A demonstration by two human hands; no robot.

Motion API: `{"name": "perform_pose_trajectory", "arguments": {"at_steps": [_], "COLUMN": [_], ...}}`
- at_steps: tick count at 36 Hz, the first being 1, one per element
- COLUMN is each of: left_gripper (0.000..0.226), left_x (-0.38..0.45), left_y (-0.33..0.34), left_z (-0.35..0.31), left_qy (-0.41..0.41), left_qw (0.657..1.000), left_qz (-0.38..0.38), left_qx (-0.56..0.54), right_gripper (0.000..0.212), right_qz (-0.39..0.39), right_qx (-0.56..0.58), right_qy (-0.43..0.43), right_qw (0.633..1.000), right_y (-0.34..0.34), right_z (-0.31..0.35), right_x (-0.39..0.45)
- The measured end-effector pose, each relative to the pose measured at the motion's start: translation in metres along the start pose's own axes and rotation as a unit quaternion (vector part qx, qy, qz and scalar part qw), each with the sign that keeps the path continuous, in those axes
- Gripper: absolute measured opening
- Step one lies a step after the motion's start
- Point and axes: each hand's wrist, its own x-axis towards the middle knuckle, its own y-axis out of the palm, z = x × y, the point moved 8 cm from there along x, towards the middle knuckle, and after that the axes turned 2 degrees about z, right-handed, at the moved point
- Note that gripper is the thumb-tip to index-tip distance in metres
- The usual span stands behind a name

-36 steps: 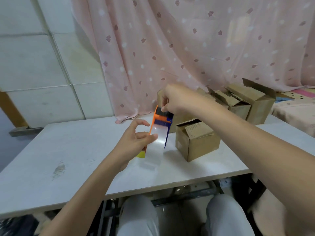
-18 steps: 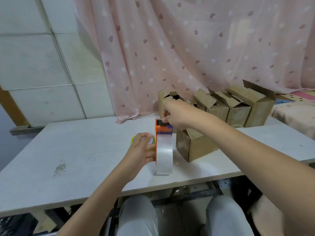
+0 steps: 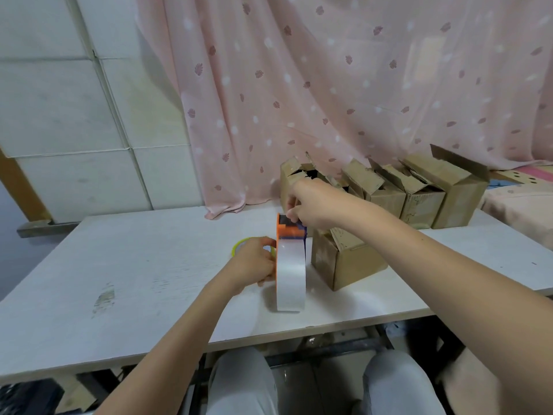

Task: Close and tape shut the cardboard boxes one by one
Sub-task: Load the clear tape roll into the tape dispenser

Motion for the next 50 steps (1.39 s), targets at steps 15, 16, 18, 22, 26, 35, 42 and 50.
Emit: {"name": "perform_pose_trajectory", "arguments": {"at_steps": [15,16,18,22,26,35,42,50], "left_gripper": [0.037,0.037,0.039,0.045,0.031,0.046,0.054,0.048], "left_x": [0.005,0.003,-0.002,-0.007,-0.012,-0.021,-0.022,-0.029], "left_y": [-0.009,-0.012,-0.016,-0.02,-0.014,-0.004,0.0,0.004], "left_z": [-0.007,-0.008,-0.013,-0.025,-0.021,-0.027,-0.024,-0.024], "left_qy": [0.099,0.103,0.11,0.14,0.108,0.112,0.115,0.114], "left_qw": [0.994,0.993,0.99,0.983,0.977,0.971,0.967,0.965], "left_qz": [-0.01,-0.002,0.006,0.018,0.057,0.134,0.139,0.157], "left_qx": [-0.035,-0.055,-0.083,-0.121,-0.175,-0.164,-0.177,-0.174], "right_gripper": [0.007,0.006,0.008,0.011,0.011,0.019,0.01,0.011], "right_qz": [-0.021,-0.033,-0.048,-0.09,-0.102,-0.108,-0.096,-0.097], "right_qx": [-0.018,-0.013,0.033,0.103,0.092,0.103,0.142,0.136], "right_qy": [-0.043,-0.043,-0.036,-0.038,-0.037,-0.033,0.001,0.027], "right_qw": [0.999,0.998,0.998,0.99,0.99,0.988,0.985,0.986], "right_y": [-0.017,-0.021,-0.028,-0.045,-0.056,-0.063,-0.065,-0.062], "right_z": [0.007,0.006,0.002,-0.002,-0.002,-0.01,-0.022,-0.021], "right_x": [-0.023,-0.025,-0.03,-0.039,-0.041,-0.041,-0.037,-0.034]}}
